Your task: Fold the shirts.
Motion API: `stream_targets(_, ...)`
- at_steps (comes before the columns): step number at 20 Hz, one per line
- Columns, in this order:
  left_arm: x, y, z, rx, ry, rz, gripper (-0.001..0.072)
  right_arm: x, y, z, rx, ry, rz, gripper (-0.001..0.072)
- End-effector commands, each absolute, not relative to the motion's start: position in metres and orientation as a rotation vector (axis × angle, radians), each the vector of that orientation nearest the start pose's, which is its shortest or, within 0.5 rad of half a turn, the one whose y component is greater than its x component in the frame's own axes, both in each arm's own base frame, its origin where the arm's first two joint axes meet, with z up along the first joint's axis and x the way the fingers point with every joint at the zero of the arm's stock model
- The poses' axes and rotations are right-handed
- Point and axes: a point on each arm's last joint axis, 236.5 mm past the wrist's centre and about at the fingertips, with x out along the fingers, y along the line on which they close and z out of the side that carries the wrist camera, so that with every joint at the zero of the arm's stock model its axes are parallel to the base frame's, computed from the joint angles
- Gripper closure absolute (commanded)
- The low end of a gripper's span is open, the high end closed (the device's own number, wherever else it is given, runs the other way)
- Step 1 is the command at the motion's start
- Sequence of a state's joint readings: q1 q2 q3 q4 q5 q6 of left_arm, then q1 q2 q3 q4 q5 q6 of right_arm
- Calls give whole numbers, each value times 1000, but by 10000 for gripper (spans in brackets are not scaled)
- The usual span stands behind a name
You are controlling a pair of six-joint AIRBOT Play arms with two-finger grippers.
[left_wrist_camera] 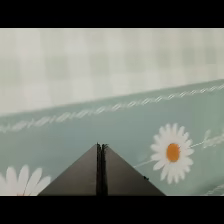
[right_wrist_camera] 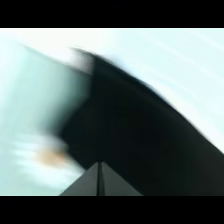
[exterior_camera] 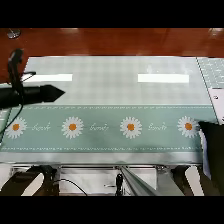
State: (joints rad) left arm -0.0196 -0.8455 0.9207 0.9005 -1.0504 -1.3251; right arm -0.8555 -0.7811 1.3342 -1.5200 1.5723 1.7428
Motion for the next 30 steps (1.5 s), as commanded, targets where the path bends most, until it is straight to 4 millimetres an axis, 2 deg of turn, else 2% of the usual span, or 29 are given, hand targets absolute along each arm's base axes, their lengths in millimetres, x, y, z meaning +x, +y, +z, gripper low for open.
stream_targets(1,364,-146,198,-310,750,-577,684,337,-108,272,672,564,-212,691)
stream_targets(2,374,-151,225,-290,695,-594,684,364,-77,278,658,545,-93,691)
stream_targets(3,381,-157,244,-273,657,-614,684,387,-42,270,597,575,5,690)
stream_targets(4,386,-165,257,-260,632,-637,684,402,-10,250,489,644,79,691)
stream_targets(5,386,-175,259,-252,632,-660,683,411,23,215,337,750,138,691)
stream_targets(6,382,-184,249,-239,660,-680,683,413,48,174,209,857,159,691)
stream_targets(7,379,-188,226,-206,709,-675,683,413,66,134,118,947,152,691)
stream_targets(8,381,-184,193,-155,764,-632,683,410,79,90,36,1031,125,692)
stream_targets(10,389,-160,128,-167,895,-479,684,402,82,32,-45,1158,68,692)
stream_targets(11,390,-148,107,-186,954,-425,684,398,80,13,-73,1220,56,692)
stream_targets(12,390,-142,95,-182,989,-413,683,395,78,4,-78,1253,50,692)
stream_targets(16,396,-119,74,-102,1030,-350,683,402,76,5,-75,1225,42,691)
stream_targets(30,397,-121,75,-106,1026,-351,682,403,76,6,-76,1222,42,691)
